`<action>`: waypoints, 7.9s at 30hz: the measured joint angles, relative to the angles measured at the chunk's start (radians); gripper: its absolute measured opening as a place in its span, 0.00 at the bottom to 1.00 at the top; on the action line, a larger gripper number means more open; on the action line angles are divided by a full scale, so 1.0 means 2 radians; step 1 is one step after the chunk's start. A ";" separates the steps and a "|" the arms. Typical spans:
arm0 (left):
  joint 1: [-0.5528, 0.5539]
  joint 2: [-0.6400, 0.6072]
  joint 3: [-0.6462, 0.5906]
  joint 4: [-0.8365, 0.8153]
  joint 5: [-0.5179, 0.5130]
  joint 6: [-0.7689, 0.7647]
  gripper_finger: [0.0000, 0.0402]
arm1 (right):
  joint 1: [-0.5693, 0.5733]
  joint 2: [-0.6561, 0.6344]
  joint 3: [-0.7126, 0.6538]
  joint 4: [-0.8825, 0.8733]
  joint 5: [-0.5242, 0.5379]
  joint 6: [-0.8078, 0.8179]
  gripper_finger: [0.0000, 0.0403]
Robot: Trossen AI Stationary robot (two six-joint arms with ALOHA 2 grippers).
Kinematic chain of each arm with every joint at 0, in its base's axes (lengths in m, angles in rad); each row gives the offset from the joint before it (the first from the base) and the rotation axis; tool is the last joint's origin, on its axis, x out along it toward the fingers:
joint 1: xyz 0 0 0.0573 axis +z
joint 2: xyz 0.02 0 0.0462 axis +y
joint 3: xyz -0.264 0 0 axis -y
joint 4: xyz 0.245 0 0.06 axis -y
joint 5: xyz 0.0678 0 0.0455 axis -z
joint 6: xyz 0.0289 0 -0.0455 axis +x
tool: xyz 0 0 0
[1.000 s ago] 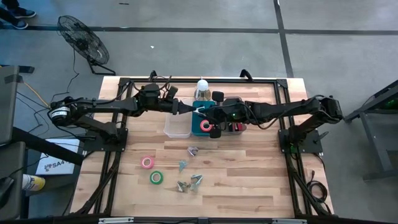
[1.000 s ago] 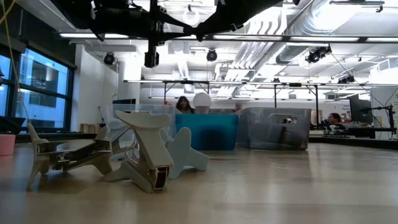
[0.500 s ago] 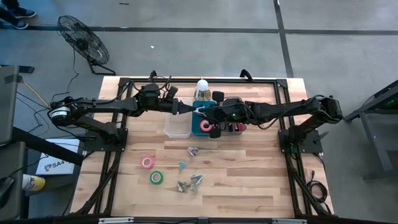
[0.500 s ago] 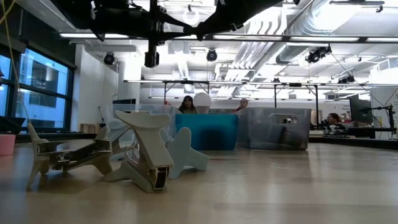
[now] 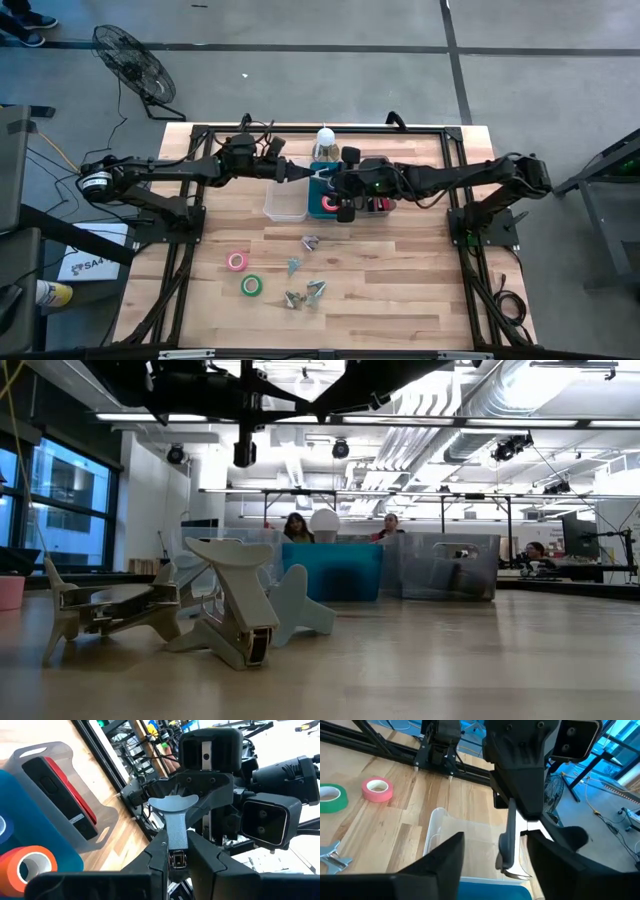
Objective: Pick and place Stapler, Stapler remover, tape
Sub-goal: Put the black staple remover into the transparent bin, then put the pink tape into the blue bin
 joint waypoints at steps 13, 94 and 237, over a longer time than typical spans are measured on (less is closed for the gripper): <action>0.009 -0.001 -0.001 -0.017 -0.006 0.014 0.11 | 0.009 -0.013 0.001 -0.007 0.009 0.031 0.60; 0.085 0.019 0.000 -0.405 -0.073 0.104 0.23 | 0.034 -0.130 0.001 -0.147 0.161 0.098 0.60; -0.328 0.037 0.066 -0.714 -0.212 -0.042 0.10 | 0.034 -0.068 0.001 -0.173 0.081 0.143 0.60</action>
